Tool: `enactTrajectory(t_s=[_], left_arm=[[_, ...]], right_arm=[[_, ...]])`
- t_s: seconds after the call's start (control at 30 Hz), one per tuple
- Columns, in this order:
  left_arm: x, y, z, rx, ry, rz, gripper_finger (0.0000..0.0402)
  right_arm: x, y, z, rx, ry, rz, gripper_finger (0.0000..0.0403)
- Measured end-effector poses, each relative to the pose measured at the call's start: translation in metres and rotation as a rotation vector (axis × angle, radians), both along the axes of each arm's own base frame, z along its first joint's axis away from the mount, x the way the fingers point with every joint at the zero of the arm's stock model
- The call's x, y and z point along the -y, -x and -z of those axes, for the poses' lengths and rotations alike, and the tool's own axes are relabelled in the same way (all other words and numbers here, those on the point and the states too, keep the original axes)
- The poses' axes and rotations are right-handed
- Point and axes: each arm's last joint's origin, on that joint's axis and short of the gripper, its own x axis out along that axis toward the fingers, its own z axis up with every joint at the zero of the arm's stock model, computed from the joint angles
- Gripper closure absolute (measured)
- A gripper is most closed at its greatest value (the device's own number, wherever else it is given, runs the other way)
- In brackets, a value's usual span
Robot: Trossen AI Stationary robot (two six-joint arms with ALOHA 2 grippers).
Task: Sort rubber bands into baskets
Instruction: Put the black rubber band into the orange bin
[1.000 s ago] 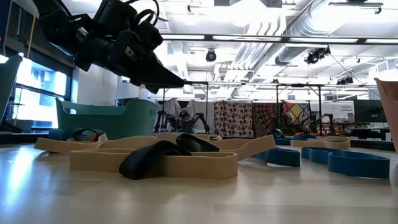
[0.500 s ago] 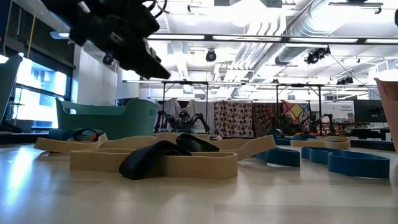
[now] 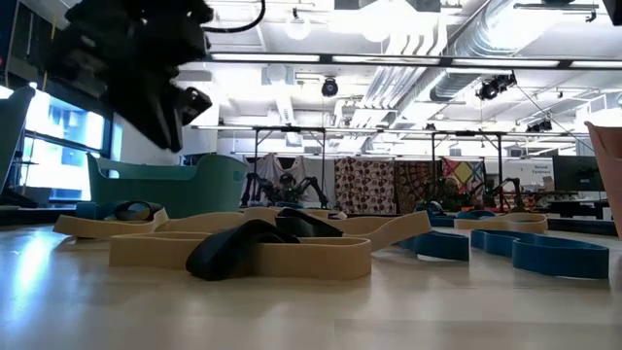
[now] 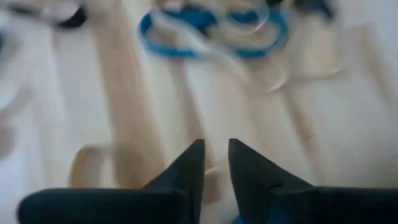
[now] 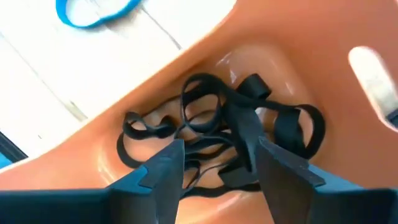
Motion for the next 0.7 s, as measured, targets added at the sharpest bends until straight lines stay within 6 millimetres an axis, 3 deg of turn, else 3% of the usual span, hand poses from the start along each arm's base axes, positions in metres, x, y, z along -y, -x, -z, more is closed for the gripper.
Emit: enactTrajectory(t_s=[0.3, 0.7], left_arm=[[-0.002, 0.001, 0.015, -0.115, -0.135, -0.023, 0.0281], [-0.004, -0.002, 0.038, -0.267, -0.298, -0.017, 0.0274]], right_arm=[[0.001, 0.000, -0.003, 0.013, 0.019, 0.003, 0.0219], [0.001, 0.000, -0.003, 0.013, 0.019, 0.002, 0.0219]])
